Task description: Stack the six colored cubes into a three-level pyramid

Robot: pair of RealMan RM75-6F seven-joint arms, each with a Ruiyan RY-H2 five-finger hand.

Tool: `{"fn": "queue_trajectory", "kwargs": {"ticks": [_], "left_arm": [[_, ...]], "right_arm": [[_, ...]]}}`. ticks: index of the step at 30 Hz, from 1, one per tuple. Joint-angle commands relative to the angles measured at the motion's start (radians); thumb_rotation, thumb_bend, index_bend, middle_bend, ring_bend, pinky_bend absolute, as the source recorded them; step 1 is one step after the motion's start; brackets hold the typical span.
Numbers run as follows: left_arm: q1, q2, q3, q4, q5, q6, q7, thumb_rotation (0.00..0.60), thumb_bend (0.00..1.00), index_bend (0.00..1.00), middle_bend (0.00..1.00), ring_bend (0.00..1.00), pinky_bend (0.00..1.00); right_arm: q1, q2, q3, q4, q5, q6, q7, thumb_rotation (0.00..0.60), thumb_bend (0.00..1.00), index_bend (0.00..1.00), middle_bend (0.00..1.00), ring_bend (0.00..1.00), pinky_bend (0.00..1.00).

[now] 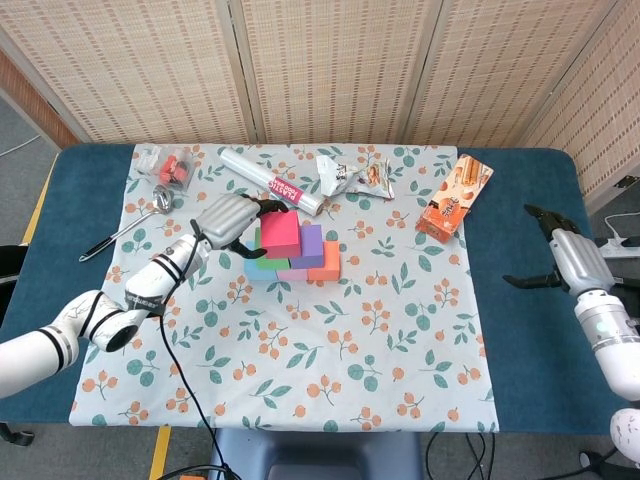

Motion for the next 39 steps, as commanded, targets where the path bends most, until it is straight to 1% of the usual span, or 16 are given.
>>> {"fn": "queue_trajectory", "kwargs": {"ticks": [1,19,29,39], "left_arm": [[-0.003,-0.004,0.003,0.003,-0.007,-0.003,0.009,0.6,0.32,0.37,0.37,0.29,0.29],[-0.013,0.002,-0.001,-0.009,-0.036,-0.003,0.038,0.6,0.32,0.36,0.36,0.28,0.29],[-0.035,-0.002,-0.009,-0.022,-0.077,-0.026,0.092,0.6,0.32,0.36,0.36,0.28,0.29],[-0.037,-0.007,-0.008,-0.024,-0.124,-0.035,0.138,0.6,0.32,0.35,0.35,0.27,0.28]], "right_arm": [[0.0,0.001,0.0,0.0,-0.001,-0.001,0.001,0.6,0.07,0.0,0.19,0.0,0.05],[-0.002,-0.001,-0.001,0.008,0.0,-0.003,0.006,0.6,0.07,0.0,0.19,0.0,0.05],[-0.009,0.001,-0.003,0.018,-0.01,-0.003,0.021,0.6,0.07,0.0,0.19,0.0,0.05],[-0.013,0.0,-0.002,0.03,-0.021,-0.006,0.038,0.6,0.07,0.0,0.19,0.0,0.05]]}}
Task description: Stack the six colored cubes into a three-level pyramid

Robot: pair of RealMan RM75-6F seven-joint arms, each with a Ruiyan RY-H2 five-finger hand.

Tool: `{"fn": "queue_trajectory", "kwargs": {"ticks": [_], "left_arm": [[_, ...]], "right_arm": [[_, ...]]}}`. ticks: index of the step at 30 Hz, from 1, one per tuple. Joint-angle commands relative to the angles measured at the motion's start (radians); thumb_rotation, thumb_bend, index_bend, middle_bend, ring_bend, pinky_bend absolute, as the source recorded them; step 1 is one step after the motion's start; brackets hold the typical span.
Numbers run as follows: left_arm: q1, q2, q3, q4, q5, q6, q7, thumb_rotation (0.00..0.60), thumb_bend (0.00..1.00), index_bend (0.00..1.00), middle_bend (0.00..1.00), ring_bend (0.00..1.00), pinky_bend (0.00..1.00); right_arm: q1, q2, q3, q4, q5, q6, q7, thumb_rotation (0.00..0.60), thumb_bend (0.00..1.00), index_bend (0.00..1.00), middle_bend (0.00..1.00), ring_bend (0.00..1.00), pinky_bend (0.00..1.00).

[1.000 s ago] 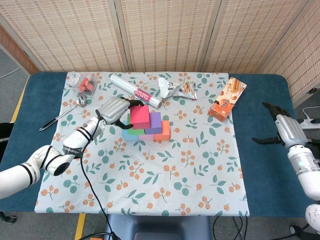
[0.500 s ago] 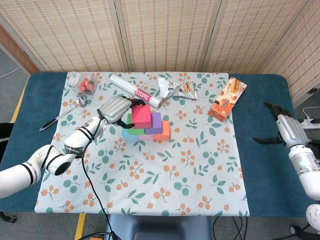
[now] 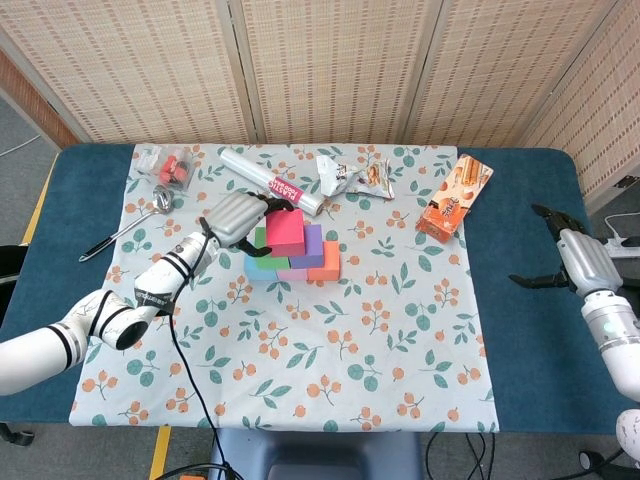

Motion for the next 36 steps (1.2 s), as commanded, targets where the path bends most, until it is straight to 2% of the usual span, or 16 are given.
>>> {"fn": "queue_trajectory", "kwargs": {"ticks": [1,12,27,32,36], "left_arm": [[0.0,-0.002,0.0,-0.002,-0.008,-0.001,0.01,0.6,0.32,0.34,0.35,0.27,0.28],[-0.002,0.002,0.001,-0.019,-0.041,-0.004,0.056,0.6,0.32,0.24,0.26,0.24,0.28],[0.0,0.01,0.008,-0.044,-0.082,-0.01,0.108,0.6,0.32,0.14,0.16,0.19,0.28],[0.002,0.016,0.01,-0.059,-0.09,-0.014,0.119,0.599,0.31,0.08,0.08,0.13,0.28],[0.0,0.029,0.013,-0.078,-0.097,-0.028,0.124,0.58,0.31,0.01,0.0,0.01,0.23]], "right_arm": [[-0.001,-0.001,0.0,0.002,-0.001,-0.001,0.003,0.6,0.07,0.0,0.19,0.0,0.05],[-0.002,-0.003,0.002,0.01,-0.007,-0.003,0.013,0.6,0.07,0.0,0.19,0.0,0.05],[-0.002,-0.002,0.004,0.015,-0.01,-0.008,0.022,0.6,0.07,0.0,0.19,0.0,0.05],[-0.004,-0.002,0.004,0.016,-0.012,-0.008,0.025,0.6,0.07,0.0,0.19,0.0,0.05],[-0.005,-0.003,0.004,0.017,-0.013,-0.007,0.026,0.6,0.07,0.0,0.19,0.0,0.05]]}}
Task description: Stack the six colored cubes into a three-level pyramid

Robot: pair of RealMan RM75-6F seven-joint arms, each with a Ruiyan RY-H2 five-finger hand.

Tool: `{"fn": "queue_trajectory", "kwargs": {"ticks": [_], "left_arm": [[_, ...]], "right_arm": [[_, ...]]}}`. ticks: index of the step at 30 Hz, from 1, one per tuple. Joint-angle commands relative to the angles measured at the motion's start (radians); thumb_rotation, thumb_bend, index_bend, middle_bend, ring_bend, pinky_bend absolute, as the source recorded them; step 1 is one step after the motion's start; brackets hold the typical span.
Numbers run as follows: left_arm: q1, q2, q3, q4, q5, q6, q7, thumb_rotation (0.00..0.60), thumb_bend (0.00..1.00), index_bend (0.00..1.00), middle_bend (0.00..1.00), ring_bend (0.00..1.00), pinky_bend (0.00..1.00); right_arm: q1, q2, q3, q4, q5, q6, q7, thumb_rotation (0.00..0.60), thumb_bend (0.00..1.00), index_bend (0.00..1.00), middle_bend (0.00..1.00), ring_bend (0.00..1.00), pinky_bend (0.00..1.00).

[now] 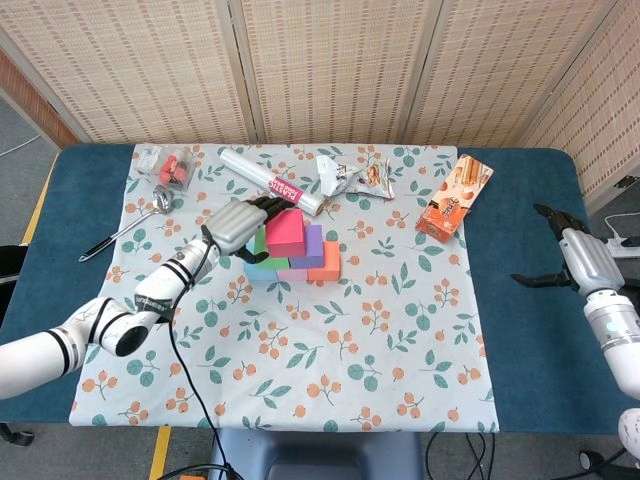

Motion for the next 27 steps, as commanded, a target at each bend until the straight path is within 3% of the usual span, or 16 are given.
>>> {"fn": "queue_trajectory", "kwargs": {"ticks": [1,4,12,14,19,23,27], "left_arm": [[0.001,0.011,0.001,-0.015,-0.005,-0.005,0.002,0.575,0.31,0.0,0.0,0.0,0.21],[0.011,0.03,-0.004,-0.043,-0.007,0.01,0.001,0.572,0.31,0.0,0.0,0.0,0.15],[0.132,0.118,-0.004,-0.152,-0.001,0.167,-0.031,0.559,0.3,0.0,0.0,0.0,0.14],[0.176,0.133,0.013,-0.165,0.01,0.207,-0.041,0.54,0.3,0.03,0.03,0.0,0.15],[0.26,0.143,0.062,-0.172,0.037,0.29,-0.013,0.413,0.3,0.14,0.12,0.06,0.17],[0.313,0.13,0.098,-0.173,0.07,0.336,-0.006,0.414,0.29,0.21,0.14,0.08,0.18],[0.333,0.11,0.123,-0.15,0.09,0.317,-0.028,0.409,0.3,0.22,0.14,0.09,0.17]], "right_arm": [[0.0,0.0,0.0,0.0,-0.001,0.0,0.001,0.6,0.07,0.0,0.19,0.0,0.05],[-0.001,0.002,0.001,-0.002,-0.005,0.0,0.004,0.6,0.07,0.0,0.19,0.0,0.05],[-0.005,0.011,0.001,-0.032,-0.081,-0.026,0.075,0.6,0.07,0.0,0.19,0.0,0.05],[0.0,0.009,0.001,-0.043,-0.128,-0.053,0.125,0.6,0.07,0.0,0.19,0.0,0.05],[0.031,-0.016,-0.001,-0.045,-0.242,-0.111,0.223,0.6,0.09,0.02,0.19,0.0,0.05],[0.092,-0.081,-0.006,-0.013,-0.278,-0.171,0.227,0.6,0.17,0.03,0.19,0.0,0.05],[0.168,-0.122,0.005,0.006,-0.279,-0.245,0.221,0.6,0.26,0.03,0.07,0.0,0.0]]}}
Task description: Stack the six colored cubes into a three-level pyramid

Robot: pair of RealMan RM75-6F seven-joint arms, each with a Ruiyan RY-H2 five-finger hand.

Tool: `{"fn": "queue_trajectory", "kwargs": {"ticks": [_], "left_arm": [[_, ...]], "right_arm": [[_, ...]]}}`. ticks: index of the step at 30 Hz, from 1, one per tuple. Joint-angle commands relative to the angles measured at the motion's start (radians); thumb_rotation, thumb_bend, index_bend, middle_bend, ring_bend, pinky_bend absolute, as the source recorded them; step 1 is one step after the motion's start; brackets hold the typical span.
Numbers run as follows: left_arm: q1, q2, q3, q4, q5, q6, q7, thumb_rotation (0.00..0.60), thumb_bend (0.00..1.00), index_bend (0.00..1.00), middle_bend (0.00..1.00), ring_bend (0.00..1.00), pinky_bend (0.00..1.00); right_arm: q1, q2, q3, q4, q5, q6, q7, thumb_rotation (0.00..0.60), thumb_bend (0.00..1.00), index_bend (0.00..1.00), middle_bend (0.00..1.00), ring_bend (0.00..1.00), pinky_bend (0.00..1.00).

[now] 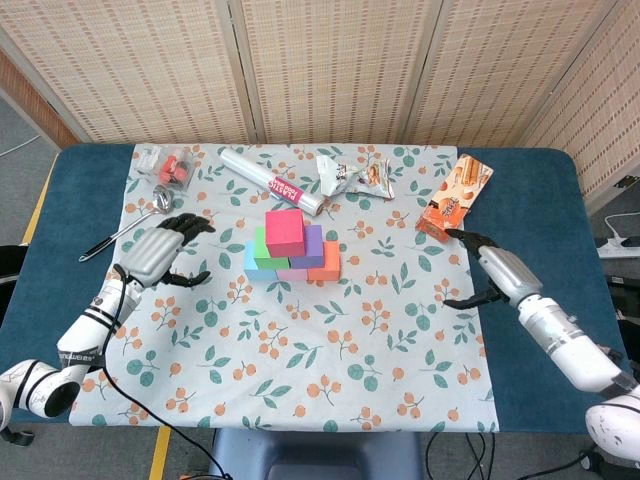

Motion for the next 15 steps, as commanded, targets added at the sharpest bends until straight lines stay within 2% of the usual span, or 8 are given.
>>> {"fn": "queue_trajectory", "kwargs": {"ticks": [1,2,4,6,9,12,14,15], "left_arm": [[0.008,-0.019,0.016,0.022,0.013,-0.02,-0.01,0.373,0.3,0.22,0.13,0.08,0.16],[0.009,-0.029,0.019,0.032,0.013,-0.032,-0.016,0.345,0.3,0.22,0.13,0.07,0.16],[0.008,-0.048,0.018,0.05,0.01,-0.047,-0.031,0.252,0.3,0.22,0.1,0.04,0.14],[0.005,-0.072,0.017,0.075,0.008,-0.067,-0.048,0.216,0.3,0.21,0.08,0.02,0.12],[-0.002,-0.1,0.018,0.11,0.009,-0.1,-0.069,0.193,0.3,0.21,0.05,0.0,0.1],[-0.006,-0.124,0.017,0.139,0.004,-0.126,-0.084,0.116,0.3,0.21,0.03,0.0,0.08],[-0.005,-0.137,0.016,0.151,0.008,-0.13,-0.092,0.104,0.3,0.2,0.03,0.0,0.08],[-0.004,-0.143,0.016,0.156,0.009,-0.132,-0.096,0.104,0.3,0.2,0.02,0.0,0.08]], "right_arm": [[0.076,-0.039,0.011,0.027,-0.003,-0.076,-0.01,0.6,0.29,0.04,0.05,0.0,0.0],[0.105,-0.046,0.016,0.039,0.005,-0.107,-0.021,0.6,0.32,0.05,0.03,0.0,0.0],[0.152,-0.057,0.02,0.057,0.029,-0.165,-0.036,0.591,0.36,0.07,0.01,0.0,0.0],[0.205,-0.073,0.021,0.077,0.06,-0.229,-0.056,0.556,0.38,0.08,0.0,0.0,0.0],[0.271,-0.097,0.016,0.107,0.112,-0.303,-0.082,0.506,0.38,0.1,0.0,0.0,0.0],[0.327,-0.123,0.01,0.139,0.165,-0.355,-0.097,0.452,0.38,0.12,0.0,0.0,0.0],[0.36,-0.14,0.003,0.161,0.199,-0.377,-0.109,0.421,0.38,0.12,0.0,0.0,0.0],[0.374,-0.148,-0.001,0.171,0.213,-0.385,-0.113,0.385,0.38,0.12,0.0,0.0,0.0]]}}
